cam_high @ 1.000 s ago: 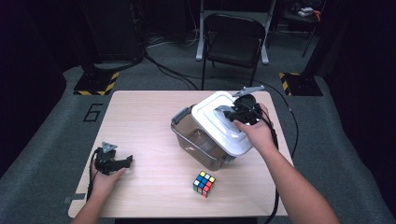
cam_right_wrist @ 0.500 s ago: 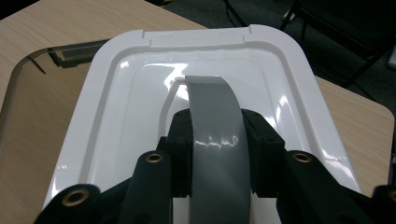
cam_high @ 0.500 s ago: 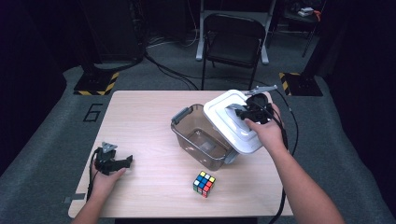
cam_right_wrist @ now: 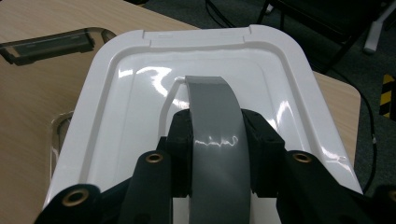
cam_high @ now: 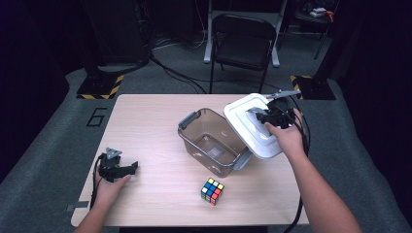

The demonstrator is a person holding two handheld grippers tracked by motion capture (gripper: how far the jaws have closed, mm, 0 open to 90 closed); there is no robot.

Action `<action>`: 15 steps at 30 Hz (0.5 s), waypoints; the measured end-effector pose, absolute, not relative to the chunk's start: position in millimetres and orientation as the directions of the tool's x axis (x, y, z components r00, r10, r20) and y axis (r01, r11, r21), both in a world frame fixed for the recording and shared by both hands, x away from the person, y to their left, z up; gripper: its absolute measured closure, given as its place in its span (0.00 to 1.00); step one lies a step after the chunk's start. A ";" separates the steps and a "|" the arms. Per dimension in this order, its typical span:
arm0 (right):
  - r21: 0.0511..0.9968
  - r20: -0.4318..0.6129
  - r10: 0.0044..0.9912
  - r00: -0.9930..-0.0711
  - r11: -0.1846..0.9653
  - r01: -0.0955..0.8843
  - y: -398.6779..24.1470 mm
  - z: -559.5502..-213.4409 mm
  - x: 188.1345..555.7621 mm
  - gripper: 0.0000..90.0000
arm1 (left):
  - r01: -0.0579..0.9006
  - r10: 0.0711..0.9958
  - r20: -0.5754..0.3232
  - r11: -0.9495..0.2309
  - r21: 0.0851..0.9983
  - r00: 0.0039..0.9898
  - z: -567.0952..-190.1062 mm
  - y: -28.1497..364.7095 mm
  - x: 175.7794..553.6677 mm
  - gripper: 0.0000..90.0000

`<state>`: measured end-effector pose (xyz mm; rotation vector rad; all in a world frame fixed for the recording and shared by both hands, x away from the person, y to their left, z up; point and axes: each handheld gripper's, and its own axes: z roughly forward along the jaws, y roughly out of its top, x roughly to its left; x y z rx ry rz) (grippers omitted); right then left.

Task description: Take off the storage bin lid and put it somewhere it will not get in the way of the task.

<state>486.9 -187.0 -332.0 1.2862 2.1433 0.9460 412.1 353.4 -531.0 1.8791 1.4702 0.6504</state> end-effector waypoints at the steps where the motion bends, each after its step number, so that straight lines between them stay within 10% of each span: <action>1: 0.754 -0.043 0.892 -0.451 0.325 0.571 -189.2 -332.5 487.3 0.74 | 0.643 0.969 -0.011 -0.154 0.750 0.246 -531.0 353.4 412.1 0.16; 15: 0.740 -0.049 0.918 -0.395 0.299 0.603 -210.1 -342.8 488.6 0.74 | 0.643 0.969 -0.012 -0.154 0.750 0.246 -531.0 353.4 412.1 0.16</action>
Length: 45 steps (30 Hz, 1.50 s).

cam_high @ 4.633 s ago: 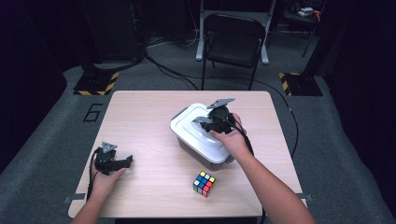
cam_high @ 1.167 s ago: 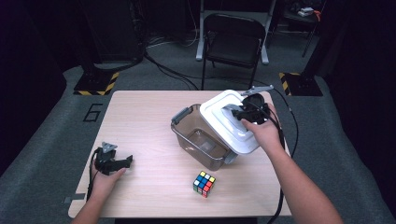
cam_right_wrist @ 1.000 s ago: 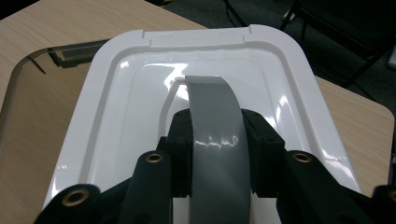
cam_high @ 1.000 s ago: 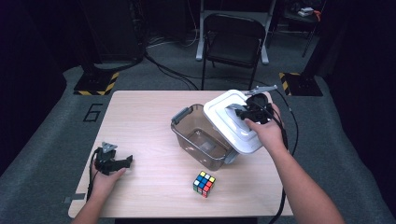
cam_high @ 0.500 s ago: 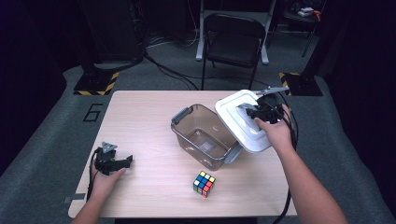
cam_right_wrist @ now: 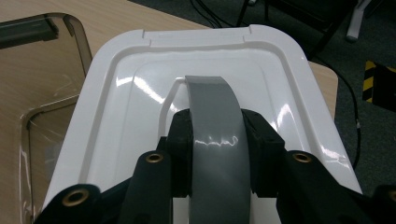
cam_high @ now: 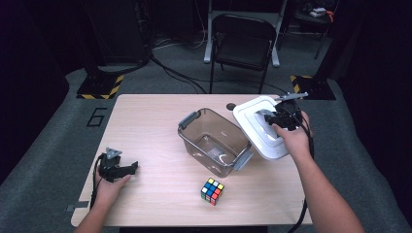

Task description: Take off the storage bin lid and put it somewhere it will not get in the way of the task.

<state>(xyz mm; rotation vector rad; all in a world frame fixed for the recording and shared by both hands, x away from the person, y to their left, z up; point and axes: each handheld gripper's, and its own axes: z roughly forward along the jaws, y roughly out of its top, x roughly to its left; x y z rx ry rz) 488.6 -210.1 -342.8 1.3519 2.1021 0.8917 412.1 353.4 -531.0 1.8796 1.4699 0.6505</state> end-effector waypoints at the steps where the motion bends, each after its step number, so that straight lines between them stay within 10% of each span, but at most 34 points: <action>1: 0.740 -0.049 0.918 -0.395 0.299 0.603 -210.1 -342.8 488.6 0.74 | 0.643 0.969 -0.012 -0.154 0.750 0.246 -531.0 353.4 412.1 0.16; 45: 0.728 -0.026 0.956 -0.293 0.220 0.650 -247.9 -389.1 482.8 0.74 | 0.643 0.969 -0.011 -0.155 0.750 0.246 -531.0 353.4 412.1 0.16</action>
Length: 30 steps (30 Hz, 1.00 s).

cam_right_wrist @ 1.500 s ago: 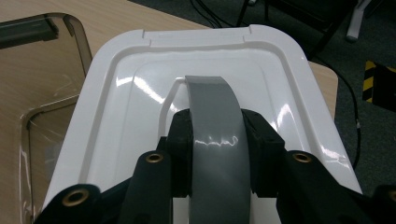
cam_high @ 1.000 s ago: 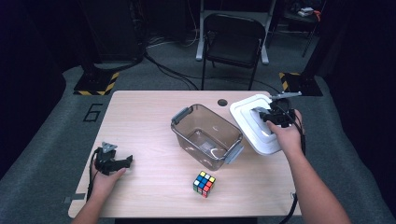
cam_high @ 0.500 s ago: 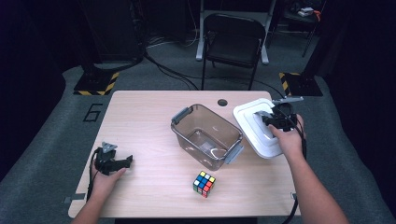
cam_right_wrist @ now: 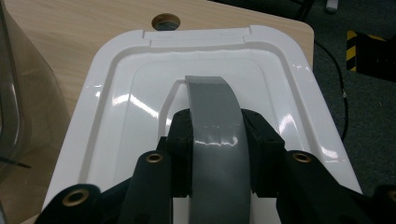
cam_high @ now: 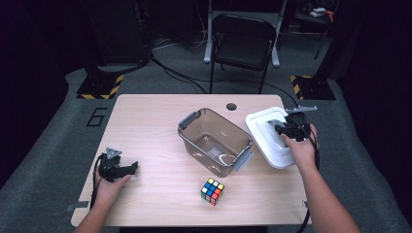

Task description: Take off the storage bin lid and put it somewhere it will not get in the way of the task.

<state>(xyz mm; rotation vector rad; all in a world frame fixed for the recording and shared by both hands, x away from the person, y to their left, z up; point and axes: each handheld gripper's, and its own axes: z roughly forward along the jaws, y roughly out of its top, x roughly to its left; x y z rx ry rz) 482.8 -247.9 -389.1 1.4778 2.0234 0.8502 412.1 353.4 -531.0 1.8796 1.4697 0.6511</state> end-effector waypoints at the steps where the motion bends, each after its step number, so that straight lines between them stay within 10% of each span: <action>1: 0.726 -0.025 0.958 -0.286 0.214 0.654 -247.8 -390.3 482.3 0.74 | 0.643 0.969 -0.012 -0.154 0.750 0.246 -531.0 353.4 412.1 0.16; 30: 0.684 -0.013 0.964 -0.266 0.203 0.701 -248.9 -452.2 475.0 0.74 | 0.643 0.969 -0.012 -0.154 0.750 0.246 -531.0 353.4 412.1 0.16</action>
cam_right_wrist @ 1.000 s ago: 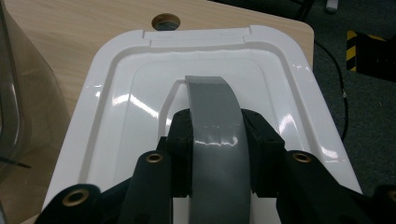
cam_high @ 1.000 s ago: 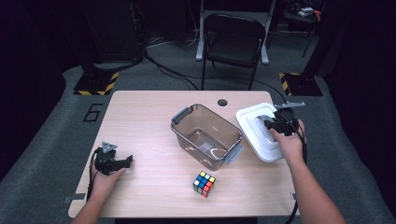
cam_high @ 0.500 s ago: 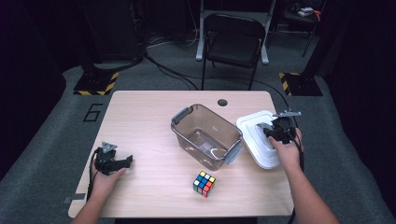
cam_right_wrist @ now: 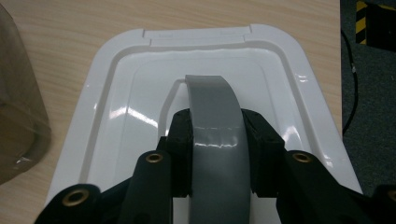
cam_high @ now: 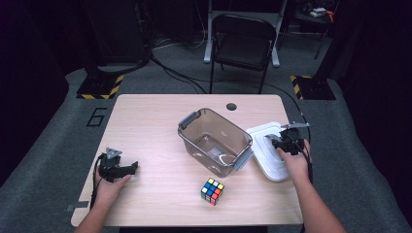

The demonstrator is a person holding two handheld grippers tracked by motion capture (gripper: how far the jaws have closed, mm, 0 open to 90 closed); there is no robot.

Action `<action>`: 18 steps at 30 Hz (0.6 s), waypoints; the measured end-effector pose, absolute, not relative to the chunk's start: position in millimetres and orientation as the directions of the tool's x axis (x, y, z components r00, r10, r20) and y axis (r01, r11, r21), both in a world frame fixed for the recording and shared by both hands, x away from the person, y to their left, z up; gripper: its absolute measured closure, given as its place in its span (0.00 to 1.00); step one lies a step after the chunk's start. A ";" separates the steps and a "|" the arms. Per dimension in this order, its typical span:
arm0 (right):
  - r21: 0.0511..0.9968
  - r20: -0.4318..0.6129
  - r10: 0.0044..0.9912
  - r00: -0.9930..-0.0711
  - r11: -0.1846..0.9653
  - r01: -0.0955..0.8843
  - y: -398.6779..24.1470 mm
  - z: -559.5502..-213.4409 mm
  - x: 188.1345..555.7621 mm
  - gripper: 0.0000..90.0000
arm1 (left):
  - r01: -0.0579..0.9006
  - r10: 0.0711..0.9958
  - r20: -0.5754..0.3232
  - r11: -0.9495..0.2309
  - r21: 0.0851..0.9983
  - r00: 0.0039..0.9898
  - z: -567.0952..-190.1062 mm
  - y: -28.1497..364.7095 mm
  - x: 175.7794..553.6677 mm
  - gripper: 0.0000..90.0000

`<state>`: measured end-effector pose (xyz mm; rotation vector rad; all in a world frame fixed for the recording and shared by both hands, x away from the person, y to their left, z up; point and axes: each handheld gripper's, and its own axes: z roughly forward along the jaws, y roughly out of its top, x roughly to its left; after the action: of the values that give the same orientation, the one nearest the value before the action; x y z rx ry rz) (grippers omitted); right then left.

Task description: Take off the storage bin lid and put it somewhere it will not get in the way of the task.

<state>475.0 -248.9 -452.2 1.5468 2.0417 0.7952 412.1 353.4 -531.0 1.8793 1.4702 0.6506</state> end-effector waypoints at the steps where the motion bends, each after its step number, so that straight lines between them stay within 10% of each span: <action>1: 0.684 -0.011 0.964 -0.264 0.200 0.702 -248.6 -453.8 475.0 0.74 | 0.643 0.969 -0.012 -0.154 0.750 0.246 -531.0 353.4 412.1 0.16; 18: 0.682 -0.008 0.963 -0.268 0.202 0.703 -242.9 -467.5 475.6 0.74 | 0.643 0.969 -0.012 -0.154 0.750 0.246 -531.0 353.4 412.1 0.16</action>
<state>475.6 -242.9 -467.5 1.5490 2.0460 0.7990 412.1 353.4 -531.0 1.8788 1.4703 0.6505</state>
